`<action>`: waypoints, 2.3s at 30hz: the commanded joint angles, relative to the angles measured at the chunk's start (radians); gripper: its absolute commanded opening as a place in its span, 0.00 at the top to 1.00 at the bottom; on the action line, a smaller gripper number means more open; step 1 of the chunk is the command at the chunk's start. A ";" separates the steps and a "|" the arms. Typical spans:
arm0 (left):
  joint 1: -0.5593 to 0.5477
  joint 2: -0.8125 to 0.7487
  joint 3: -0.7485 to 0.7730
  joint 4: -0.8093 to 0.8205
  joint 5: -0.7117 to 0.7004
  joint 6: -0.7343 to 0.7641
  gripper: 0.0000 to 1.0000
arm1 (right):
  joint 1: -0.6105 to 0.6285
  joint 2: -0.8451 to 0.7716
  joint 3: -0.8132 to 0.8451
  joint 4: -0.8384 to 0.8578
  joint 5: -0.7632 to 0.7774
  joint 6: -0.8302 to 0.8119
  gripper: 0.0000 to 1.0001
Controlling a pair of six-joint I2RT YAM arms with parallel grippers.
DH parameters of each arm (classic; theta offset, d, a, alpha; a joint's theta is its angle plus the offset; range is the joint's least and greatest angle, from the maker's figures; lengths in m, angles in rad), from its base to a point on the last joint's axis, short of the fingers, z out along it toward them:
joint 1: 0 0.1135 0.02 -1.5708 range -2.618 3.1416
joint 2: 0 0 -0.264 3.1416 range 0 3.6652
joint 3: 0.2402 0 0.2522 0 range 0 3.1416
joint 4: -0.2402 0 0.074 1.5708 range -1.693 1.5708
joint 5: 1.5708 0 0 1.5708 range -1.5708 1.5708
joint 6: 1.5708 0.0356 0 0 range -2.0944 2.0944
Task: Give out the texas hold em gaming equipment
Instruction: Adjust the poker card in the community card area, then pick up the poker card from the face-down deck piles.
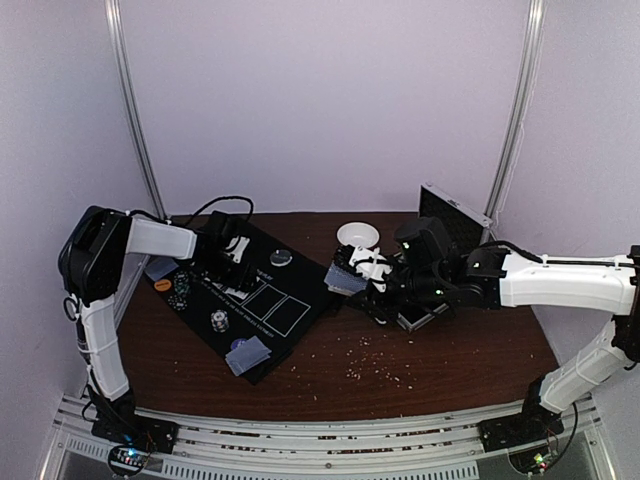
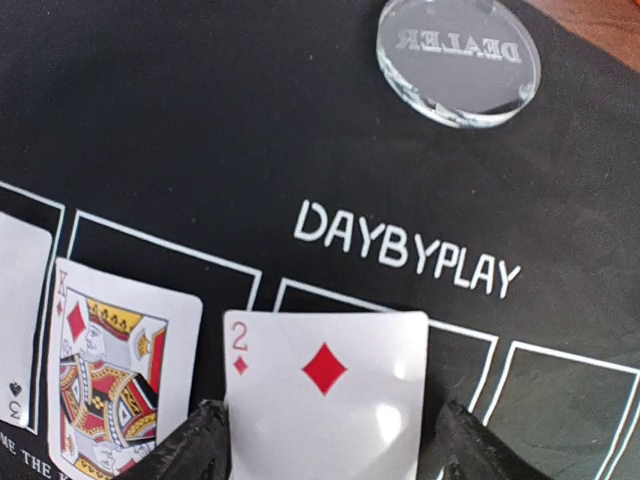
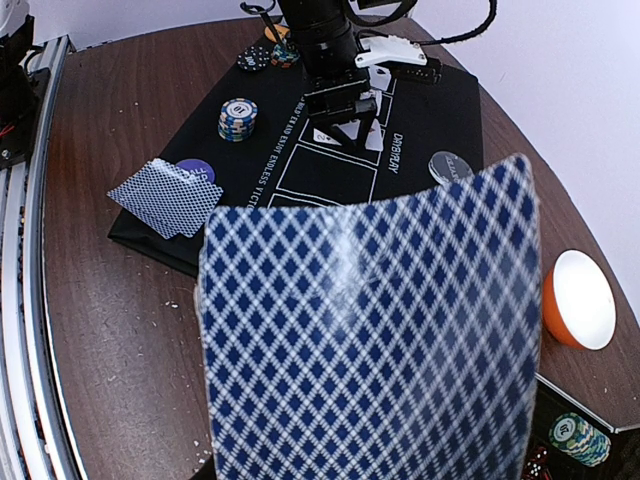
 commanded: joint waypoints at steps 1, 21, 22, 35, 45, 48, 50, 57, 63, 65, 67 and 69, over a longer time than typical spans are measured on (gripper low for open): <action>0.000 0.015 0.014 0.029 0.063 0.019 0.28 | -0.005 -0.005 -0.006 0.000 0.022 0.001 0.61; 0.000 0.015 0.081 -0.154 0.040 0.199 0.32 | -0.005 0.002 0.005 -0.005 0.020 -0.002 0.61; -0.001 0.015 0.084 -0.157 0.035 0.204 0.32 | -0.004 0.002 0.005 -0.003 0.021 -0.002 0.61; -0.049 -0.140 0.061 -0.041 0.151 0.230 0.28 | -0.004 0.007 0.023 -0.012 0.021 -0.005 0.61; -0.111 -0.462 -0.099 0.239 0.584 -0.037 0.26 | -0.005 0.015 0.025 0.022 0.039 0.005 0.61; -0.216 -0.495 -0.120 0.275 0.594 -0.081 0.20 | -0.004 0.024 0.028 0.046 0.038 0.010 0.61; -0.265 -0.493 -0.102 0.277 0.595 -0.093 0.14 | -0.005 0.035 0.039 0.048 0.031 0.013 0.61; -0.306 -0.434 -0.093 0.337 0.612 -0.169 0.13 | -0.005 0.050 0.053 0.059 0.008 0.028 0.61; -0.349 -0.351 -0.049 0.334 0.601 -0.160 0.15 | -0.004 0.058 0.057 0.067 0.005 0.032 0.61; -0.354 -0.325 -0.023 0.324 0.590 -0.166 0.18 | -0.004 0.067 0.060 0.067 0.000 0.031 0.61; -0.354 -0.305 -0.002 0.322 0.580 -0.183 0.24 | -0.004 0.074 0.063 0.065 -0.003 0.031 0.61; -0.354 -0.297 0.009 0.319 0.578 -0.187 0.31 | -0.004 0.074 0.062 0.064 -0.004 0.031 0.61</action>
